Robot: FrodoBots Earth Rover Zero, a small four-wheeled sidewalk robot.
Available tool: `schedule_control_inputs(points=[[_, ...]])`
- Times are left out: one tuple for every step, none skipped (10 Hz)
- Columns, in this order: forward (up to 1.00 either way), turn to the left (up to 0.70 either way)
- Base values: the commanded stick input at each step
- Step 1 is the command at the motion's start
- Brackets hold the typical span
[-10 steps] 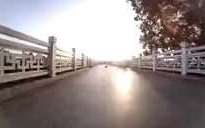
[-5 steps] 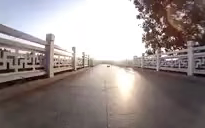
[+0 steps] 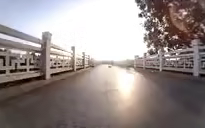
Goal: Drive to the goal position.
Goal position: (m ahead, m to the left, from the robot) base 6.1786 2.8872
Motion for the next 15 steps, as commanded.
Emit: schedule_control_inputs(points=[[0.45, 0.0], [0.45, 0.0], [0.45, 0.0], [0.45, 0.0], [0.45, 0.0], [0.45, 0.0], [0.45, 0.0], [0.45, 0.0], [0.45, 0.0], [0.45, 0.0], [0.45, 0.0], [0.45, 0.0], [0.45, 0.0], [0.45, 0.0], [0.45, 0.0]])
